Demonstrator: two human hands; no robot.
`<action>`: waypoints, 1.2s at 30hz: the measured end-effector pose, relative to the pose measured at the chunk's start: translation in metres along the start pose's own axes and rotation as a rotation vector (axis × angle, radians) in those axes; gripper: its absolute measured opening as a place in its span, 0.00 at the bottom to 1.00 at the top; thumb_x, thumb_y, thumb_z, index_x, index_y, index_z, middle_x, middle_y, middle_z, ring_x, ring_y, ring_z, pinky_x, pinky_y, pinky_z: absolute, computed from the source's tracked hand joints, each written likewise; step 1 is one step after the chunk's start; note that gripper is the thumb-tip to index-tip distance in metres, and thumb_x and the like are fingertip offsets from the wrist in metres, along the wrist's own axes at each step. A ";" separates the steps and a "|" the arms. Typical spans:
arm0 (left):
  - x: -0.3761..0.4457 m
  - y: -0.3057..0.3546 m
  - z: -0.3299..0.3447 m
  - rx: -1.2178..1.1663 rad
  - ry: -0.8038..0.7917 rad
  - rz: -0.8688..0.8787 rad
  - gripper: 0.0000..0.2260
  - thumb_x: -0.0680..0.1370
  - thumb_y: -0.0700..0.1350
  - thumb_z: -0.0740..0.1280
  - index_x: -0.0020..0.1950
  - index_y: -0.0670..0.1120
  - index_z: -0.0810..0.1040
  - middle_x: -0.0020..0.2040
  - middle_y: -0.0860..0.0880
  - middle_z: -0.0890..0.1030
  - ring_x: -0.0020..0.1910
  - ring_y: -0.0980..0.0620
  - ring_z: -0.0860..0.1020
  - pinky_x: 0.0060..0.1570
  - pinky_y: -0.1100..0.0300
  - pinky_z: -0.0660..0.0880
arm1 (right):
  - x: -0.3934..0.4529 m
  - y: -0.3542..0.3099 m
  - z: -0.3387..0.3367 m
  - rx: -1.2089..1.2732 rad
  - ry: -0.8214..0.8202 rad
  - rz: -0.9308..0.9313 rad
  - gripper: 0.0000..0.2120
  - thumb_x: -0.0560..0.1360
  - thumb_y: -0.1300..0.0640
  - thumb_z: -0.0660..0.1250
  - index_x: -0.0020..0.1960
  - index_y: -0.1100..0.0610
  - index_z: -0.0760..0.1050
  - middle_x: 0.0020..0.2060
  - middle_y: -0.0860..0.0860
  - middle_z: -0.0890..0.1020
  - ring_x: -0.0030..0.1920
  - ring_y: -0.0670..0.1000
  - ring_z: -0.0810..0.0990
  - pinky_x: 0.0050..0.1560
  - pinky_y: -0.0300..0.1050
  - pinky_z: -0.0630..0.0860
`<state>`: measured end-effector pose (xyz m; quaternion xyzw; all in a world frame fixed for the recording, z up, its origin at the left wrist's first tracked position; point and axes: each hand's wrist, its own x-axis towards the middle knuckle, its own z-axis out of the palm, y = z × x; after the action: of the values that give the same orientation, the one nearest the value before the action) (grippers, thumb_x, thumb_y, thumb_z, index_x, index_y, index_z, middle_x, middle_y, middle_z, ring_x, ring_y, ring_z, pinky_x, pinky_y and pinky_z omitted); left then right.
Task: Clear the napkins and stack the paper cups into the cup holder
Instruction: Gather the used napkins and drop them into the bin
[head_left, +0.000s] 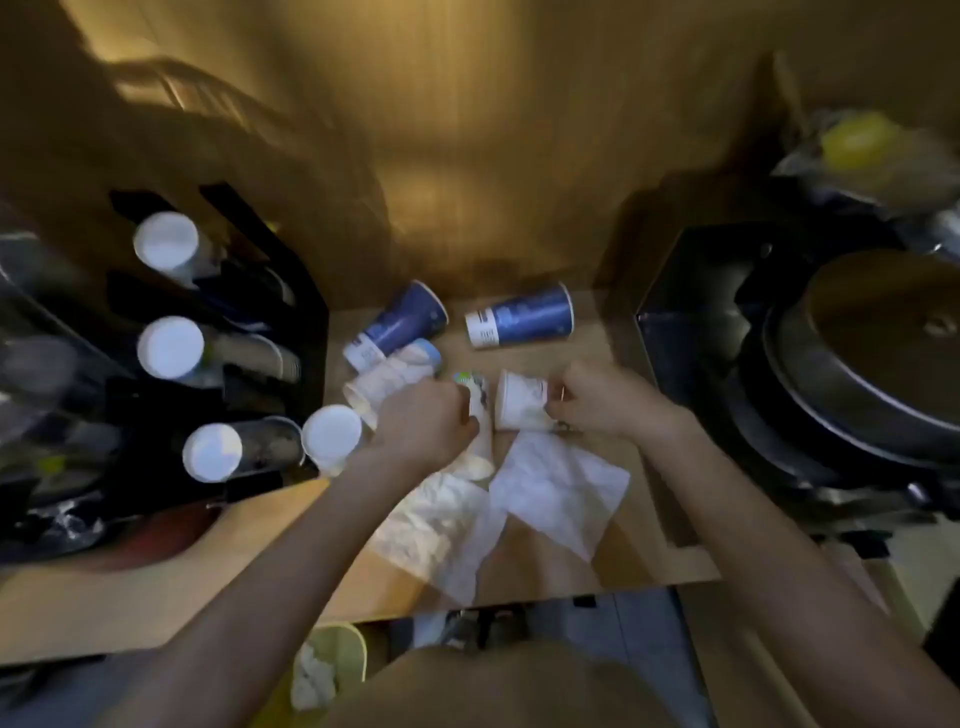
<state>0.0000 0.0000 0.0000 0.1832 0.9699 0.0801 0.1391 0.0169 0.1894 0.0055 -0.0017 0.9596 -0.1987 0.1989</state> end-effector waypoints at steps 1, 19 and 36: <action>-0.005 0.001 0.008 0.022 -0.062 -0.016 0.11 0.76 0.49 0.61 0.51 0.44 0.77 0.52 0.41 0.81 0.52 0.41 0.78 0.45 0.53 0.73 | -0.002 0.003 0.012 -0.007 -0.010 0.025 0.06 0.73 0.55 0.63 0.44 0.57 0.77 0.42 0.54 0.80 0.44 0.55 0.79 0.41 0.47 0.72; -0.061 -0.032 0.192 0.187 -0.132 -0.110 0.30 0.63 0.50 0.77 0.63 0.48 0.75 0.63 0.41 0.78 0.60 0.40 0.78 0.49 0.41 0.78 | -0.011 0.066 0.181 -0.222 -0.058 0.088 0.23 0.78 0.53 0.54 0.73 0.47 0.56 0.75 0.57 0.55 0.73 0.62 0.53 0.70 0.57 0.59; -0.107 -0.049 0.186 -0.285 0.020 -0.300 0.20 0.68 0.37 0.72 0.59 0.43 0.76 0.45 0.39 0.83 0.38 0.38 0.83 0.38 0.50 0.79 | -0.013 0.032 0.183 0.216 -0.053 -0.041 0.12 0.73 0.69 0.61 0.54 0.65 0.77 0.53 0.62 0.81 0.53 0.59 0.78 0.41 0.35 0.64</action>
<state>0.1350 -0.0658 -0.1606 0.0142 0.9665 0.1966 0.1643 0.1009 0.1506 -0.1561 -0.0050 0.9269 -0.3047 0.2190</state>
